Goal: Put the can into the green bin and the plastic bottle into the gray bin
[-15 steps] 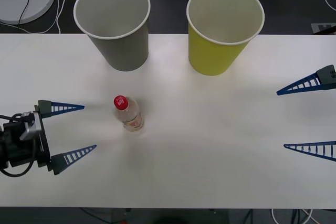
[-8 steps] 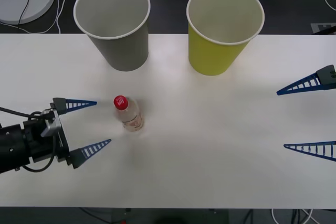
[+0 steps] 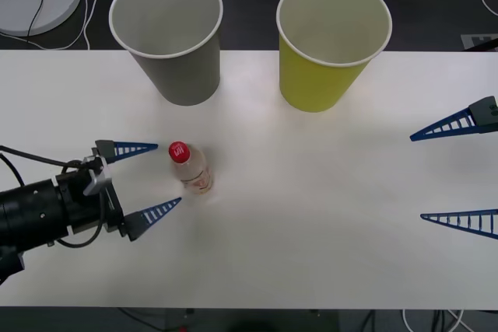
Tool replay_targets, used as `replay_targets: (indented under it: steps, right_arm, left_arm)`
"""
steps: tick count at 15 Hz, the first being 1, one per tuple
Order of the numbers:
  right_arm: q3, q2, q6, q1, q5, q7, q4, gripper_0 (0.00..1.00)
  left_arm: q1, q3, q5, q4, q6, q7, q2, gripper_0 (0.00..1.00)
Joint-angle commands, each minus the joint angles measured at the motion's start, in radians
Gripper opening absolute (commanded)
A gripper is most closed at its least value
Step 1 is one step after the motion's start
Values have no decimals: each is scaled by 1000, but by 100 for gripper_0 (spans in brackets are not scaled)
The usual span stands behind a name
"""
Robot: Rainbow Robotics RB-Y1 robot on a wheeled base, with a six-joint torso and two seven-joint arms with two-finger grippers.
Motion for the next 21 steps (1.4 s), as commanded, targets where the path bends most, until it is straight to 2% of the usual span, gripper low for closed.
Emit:
replay_targets:
  steps: [1,8,16,21]
  right_arm:
    - [0,0,0,0,0,0,0,100]
    - [0,0,0,0,0,0,0,100]
    - [0,0,0,0,0,0,0,100]
    - [0,0,0,0,0,0,0,100]
  left_arm:
    - [-18,-38,0,0,41,10,-1,100]
    - [-63,-139,-8,0,155,28,-10,100]
    - [-101,-145,-147,21,170,88,-124,100]
    - [-103,-145,-198,24,170,112,-142,100]
